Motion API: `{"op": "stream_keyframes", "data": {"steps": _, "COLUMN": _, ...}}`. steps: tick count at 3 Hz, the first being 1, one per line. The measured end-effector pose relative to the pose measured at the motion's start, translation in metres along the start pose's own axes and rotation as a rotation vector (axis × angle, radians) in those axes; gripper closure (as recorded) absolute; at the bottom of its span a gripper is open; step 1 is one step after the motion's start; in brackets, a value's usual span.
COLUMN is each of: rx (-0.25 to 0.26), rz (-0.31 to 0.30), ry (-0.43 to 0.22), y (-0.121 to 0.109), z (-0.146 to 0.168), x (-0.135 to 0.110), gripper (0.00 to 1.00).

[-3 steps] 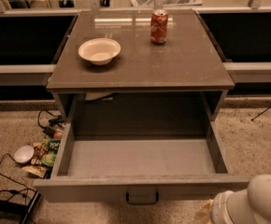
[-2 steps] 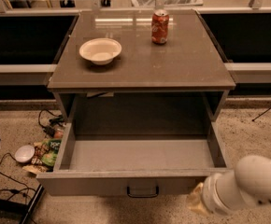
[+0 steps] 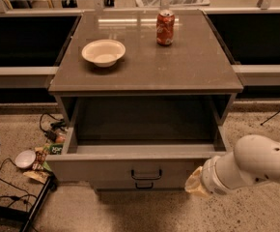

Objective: Close top drawer

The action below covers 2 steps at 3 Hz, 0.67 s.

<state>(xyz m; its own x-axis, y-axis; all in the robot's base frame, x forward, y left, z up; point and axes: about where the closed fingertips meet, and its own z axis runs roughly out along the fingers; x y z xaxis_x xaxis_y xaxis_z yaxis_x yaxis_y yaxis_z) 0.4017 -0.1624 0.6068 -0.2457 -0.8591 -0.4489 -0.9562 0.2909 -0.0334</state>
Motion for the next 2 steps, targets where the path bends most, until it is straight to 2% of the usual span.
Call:
{"op": "stream_keyframes", "data": {"steps": 1, "rx": -0.004, "rz": -0.014, "ry": -0.031, "y": -0.0289, "z": 0.0159, "x": -0.0032, "gripper": 1.00}}
{"op": "stream_keyframes", "data": {"steps": 2, "rx": -0.006, "rz": -0.017, "ry": -0.034, "y": -0.0324, "z": 0.0185, "x": -0.0028, "gripper": 1.00}}
